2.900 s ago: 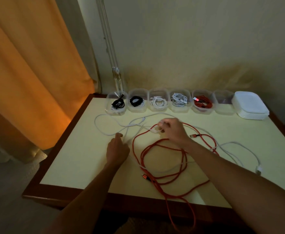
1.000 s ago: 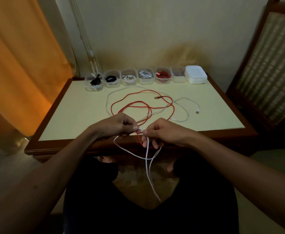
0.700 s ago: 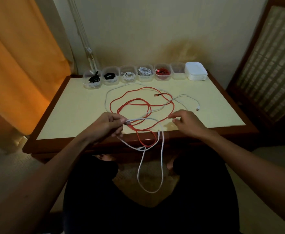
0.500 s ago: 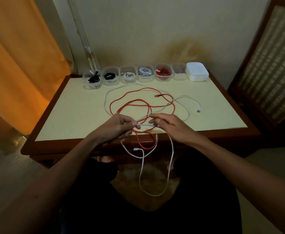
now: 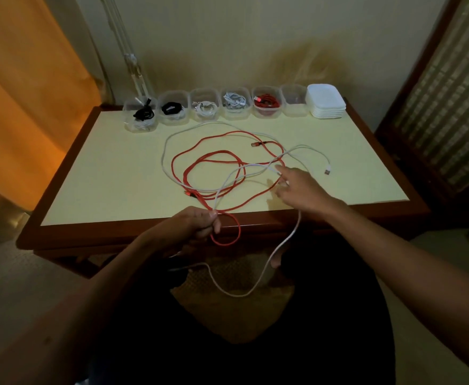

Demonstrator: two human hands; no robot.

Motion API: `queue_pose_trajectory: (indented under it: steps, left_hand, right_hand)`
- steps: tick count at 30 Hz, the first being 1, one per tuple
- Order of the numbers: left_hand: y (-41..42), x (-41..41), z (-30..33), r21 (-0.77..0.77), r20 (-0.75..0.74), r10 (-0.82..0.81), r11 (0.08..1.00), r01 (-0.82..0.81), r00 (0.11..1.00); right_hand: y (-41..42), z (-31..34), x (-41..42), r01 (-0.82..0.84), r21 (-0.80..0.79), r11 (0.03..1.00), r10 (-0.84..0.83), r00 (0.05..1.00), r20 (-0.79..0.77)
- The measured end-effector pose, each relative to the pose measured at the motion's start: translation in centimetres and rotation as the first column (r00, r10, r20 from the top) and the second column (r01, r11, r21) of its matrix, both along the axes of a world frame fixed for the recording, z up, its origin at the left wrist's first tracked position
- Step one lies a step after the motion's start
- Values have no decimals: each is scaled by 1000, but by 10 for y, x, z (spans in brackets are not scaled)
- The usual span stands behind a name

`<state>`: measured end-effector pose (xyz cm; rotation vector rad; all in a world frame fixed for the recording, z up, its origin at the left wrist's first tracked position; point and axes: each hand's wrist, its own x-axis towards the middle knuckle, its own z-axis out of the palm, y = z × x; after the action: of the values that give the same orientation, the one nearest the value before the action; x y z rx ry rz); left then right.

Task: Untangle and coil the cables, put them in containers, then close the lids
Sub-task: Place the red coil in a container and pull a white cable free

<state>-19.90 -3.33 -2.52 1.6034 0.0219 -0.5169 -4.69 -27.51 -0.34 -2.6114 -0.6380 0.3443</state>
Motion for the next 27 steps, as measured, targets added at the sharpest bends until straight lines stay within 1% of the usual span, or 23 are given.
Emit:
queue_pose_trajectory:
  steps: [1,2,4,5,7,8,9,10,11,13,14,15,16,17,18,20,22,24,25,27]
  left_hand:
    - [1,5,-2,50,0,-24,998,24,1000]
    - [2,10,-3,123,-3,-62,991,62,998]
    - [-1,19,-1,283,-29,-157,946,159,987]
    - [-3,23,1,332,-53,-193,922,200,980]
    - [-7,30,6,347,-82,-218,909,233,973]
    - [-8,32,9,323,-83,-222,916,237,971]
    - [-9,34,11,285,-79,-223,929,237,972]
    - [-9,35,11,223,-68,-212,949,222,975]
    - [-9,34,11,136,-45,-192,971,196,980]
    - [-9,32,7,-74,43,-124,989,127,991]
    - [-7,31,2,-176,70,-80,980,91,994]
    - [-5,29,-2,-285,60,-34,957,50,998]
    - [-4,29,-6,-386,34,-4,922,17,999]
    - [-4,28,-8,-450,13,8,893,-1,1000]
    - [-5,27,-12,-481,9,7,877,-2,1000]
    - [-10,24,-13,-508,74,0,860,38,997]
    - [-18,23,-8,-529,114,39,848,28,993]
    - [-26,25,-1,-564,106,133,824,-50,985]
    - [-29,27,1,-603,83,204,790,-114,975]
    - [-36,33,7,-701,-12,368,660,-271,930]
  right_hand:
    - [5,-1,-4,-11,-138,990,21,997,71]
    - [11,0,-9,-32,-186,982,55,991,121]
    - [19,-2,-20,-175,-196,965,213,958,194]
    - [22,-8,-24,-277,-201,940,324,910,259]
    - [28,-18,-32,-474,-223,852,524,754,396]
    - [30,-22,-35,-535,-236,811,583,704,406]
    - [31,-25,-36,-583,-198,788,610,697,376]
    - [32,-25,-36,-613,-103,783,610,727,315]
    - [32,-23,-37,-609,18,793,586,769,254]
    - [31,-21,-32,-493,251,833,458,869,189]
    - [31,-21,-29,-386,372,844,358,922,147]
    - [30,-20,-25,-268,467,843,260,962,81]
    - [30,-19,-22,-162,527,834,184,983,10]
    - [31,-17,-21,-97,557,825,144,989,-41]
    - [32,-17,-21,-67,569,820,130,989,-71]
    - [36,-20,-21,-40,594,804,125,987,-104]
    - [41,-25,-21,-29,625,780,125,986,-109]
    - [46,-28,-25,-23,626,779,126,985,-121]
    - [47,-28,-28,-20,622,783,141,979,-146]
    - [49,-31,-41,-23,623,782,217,947,-237]
